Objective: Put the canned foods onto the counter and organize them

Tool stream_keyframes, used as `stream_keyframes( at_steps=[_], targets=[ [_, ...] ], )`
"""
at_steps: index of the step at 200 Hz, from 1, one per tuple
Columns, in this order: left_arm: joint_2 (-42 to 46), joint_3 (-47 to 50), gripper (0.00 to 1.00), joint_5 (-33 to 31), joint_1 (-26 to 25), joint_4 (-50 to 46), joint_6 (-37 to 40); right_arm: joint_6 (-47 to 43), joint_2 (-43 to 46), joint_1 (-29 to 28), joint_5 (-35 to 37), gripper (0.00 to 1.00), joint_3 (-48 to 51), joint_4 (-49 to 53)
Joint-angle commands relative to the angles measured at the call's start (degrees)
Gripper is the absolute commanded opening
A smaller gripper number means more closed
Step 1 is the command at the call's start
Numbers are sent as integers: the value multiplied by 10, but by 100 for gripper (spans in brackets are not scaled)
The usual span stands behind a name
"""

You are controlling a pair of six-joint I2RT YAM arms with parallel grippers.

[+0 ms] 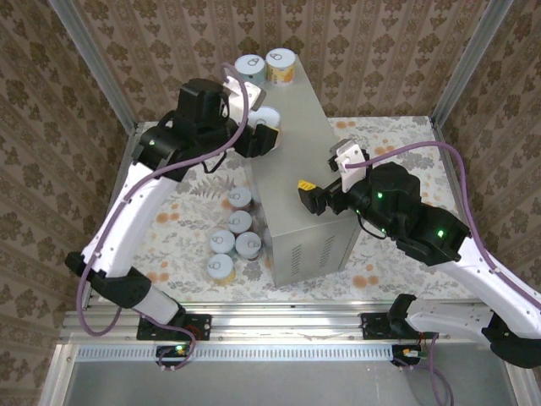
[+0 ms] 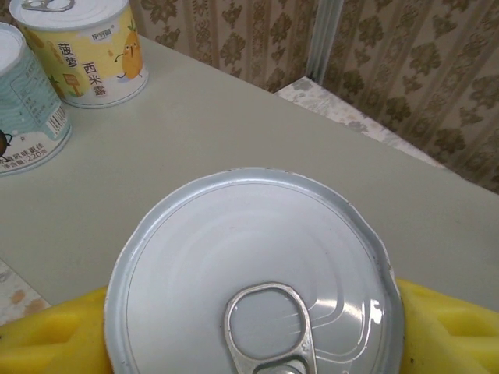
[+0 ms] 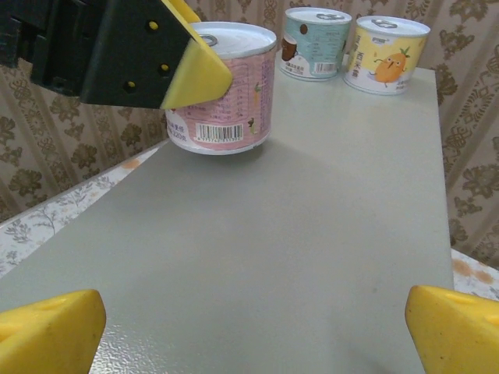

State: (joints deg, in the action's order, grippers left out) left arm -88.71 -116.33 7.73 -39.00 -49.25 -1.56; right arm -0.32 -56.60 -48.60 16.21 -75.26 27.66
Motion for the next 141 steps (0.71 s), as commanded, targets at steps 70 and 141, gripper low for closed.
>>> stream_keyframes(
  at_steps=[70, 141],
  targets=[
    [-35, -49, 65, -33, -2, 10, 26, -22, 14, 22, 6, 100, -22, 19],
    [-8, -6, 83, -29, 1, 33, 19, -25, 0, 26, -9, 100, -38, 20]
  ],
)
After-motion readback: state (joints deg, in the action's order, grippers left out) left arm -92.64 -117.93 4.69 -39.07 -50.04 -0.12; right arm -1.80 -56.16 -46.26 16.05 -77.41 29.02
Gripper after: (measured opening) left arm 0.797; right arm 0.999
